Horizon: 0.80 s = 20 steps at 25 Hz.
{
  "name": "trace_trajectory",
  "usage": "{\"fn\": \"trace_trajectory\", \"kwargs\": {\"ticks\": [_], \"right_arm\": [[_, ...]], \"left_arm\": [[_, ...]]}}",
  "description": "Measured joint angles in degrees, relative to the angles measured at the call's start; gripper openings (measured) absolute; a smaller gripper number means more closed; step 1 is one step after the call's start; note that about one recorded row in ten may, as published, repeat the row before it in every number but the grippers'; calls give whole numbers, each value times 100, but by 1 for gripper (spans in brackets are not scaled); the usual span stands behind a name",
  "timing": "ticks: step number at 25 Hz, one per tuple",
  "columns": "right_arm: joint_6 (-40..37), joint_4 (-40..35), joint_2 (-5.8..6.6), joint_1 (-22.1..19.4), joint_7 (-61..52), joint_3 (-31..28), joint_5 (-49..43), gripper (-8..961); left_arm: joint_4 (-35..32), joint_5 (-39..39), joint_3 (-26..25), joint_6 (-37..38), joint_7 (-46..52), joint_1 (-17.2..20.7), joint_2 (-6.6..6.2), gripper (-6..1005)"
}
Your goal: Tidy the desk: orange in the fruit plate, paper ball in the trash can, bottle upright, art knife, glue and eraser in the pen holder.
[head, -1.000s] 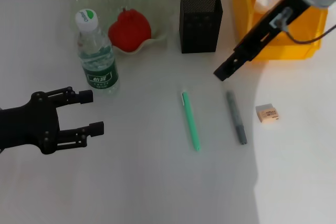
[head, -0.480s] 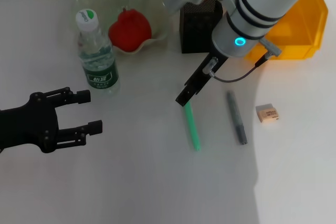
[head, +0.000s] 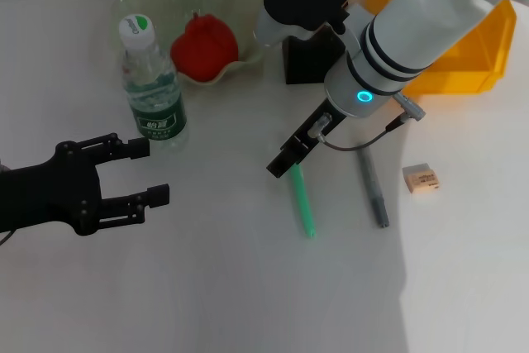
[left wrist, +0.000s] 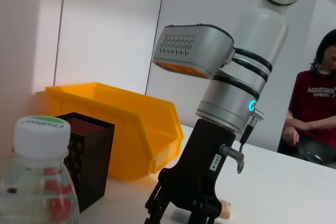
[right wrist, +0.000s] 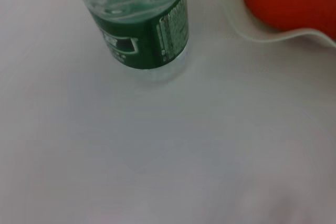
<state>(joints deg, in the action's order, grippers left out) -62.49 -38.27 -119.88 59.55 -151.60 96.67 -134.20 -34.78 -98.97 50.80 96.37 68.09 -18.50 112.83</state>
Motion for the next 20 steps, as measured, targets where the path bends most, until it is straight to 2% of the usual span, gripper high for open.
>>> {"fn": "trace_trajectory", "kwargs": {"ticks": [5,15,20], "right_arm": [[171,109,-1,14,-47,166,88,675],[197,133,0,21,-54,221,96,441],[167,105,1,0,-44,220,97,201]], "left_arm": [[10,0,0,-32,5,-5,30,786],[0,0,0,-103,12,-14,72,786],[22,1,0,-158,-5,-14,76,786]]}}
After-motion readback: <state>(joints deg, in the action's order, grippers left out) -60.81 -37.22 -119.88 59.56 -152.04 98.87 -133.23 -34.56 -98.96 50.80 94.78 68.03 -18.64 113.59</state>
